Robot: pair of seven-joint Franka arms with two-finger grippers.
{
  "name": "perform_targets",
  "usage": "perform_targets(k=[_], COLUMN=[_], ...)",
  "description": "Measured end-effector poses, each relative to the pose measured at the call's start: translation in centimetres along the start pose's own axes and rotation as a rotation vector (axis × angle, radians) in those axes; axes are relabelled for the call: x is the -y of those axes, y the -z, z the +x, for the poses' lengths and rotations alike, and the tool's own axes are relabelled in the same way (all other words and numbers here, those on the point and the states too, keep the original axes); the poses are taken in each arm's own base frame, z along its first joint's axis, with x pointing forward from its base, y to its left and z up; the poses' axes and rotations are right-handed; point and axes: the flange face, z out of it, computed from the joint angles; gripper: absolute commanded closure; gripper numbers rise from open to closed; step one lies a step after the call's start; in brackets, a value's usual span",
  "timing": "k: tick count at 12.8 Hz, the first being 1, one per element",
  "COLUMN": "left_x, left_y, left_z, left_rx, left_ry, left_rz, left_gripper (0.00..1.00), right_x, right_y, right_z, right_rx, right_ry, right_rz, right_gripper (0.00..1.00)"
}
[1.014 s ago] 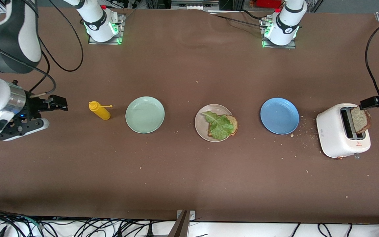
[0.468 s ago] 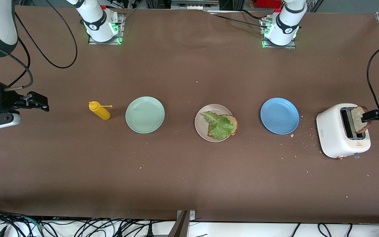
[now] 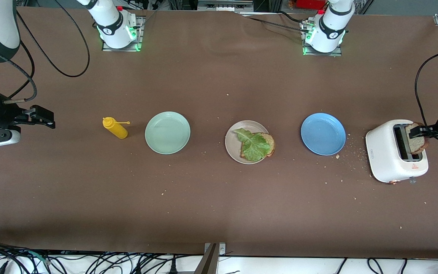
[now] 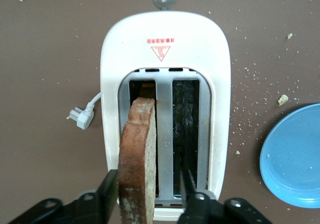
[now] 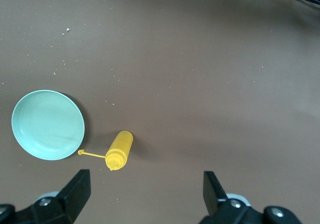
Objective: Make sandwich in beige plate with both arms
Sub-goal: 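Grasp the toaster bread slice with the left gripper and lift it, then carry the bread slice with the left gripper over the beige plate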
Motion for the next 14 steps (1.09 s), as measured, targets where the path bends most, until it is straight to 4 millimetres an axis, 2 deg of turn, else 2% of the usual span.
perform_targets(k=[1, 4, 7, 9, 11, 14], left_x=[0.0, 0.1, 0.7, 1.0, 1.0, -0.1], left_y=[-0.3, -0.5, -0.3, 0.4, 2.5, 8.3], left_z=[-0.1, -0.1, -0.3, -0.5, -1.0, -2.2], left_rx=[0.006, 0.008, 0.007, 0.006, 0.008, 0.031], left_ry=[0.0, 0.001, 0.012, 0.017, 0.02, 0.011], left_rz=[-0.002, -0.003, -0.003, 0.0, 0.006, 0.013], left_gripper=[1.0, 1.0, 1.0, 1.0, 1.0, 1.0], right_x=[0.0, -0.3, -1.7, -2.1, -1.9, -0.4], right_y=[0.1, 1.3, 4.0, 5.7, 6.3, 5.7], right_z=[-0.1, -0.6, -2.1, -3.4, -3.9, -3.5], right_rx=[-0.002, -0.02, -0.058, -0.059, -0.06, -0.05], right_ry=[-0.002, -0.008, -0.037, -0.048, -0.045, -0.043], right_rz=[0.0, -0.005, -0.017, -0.018, -0.017, -0.013], right_gripper=[0.0, 0.0, 0.0, 0.0, 0.0, 0.0])
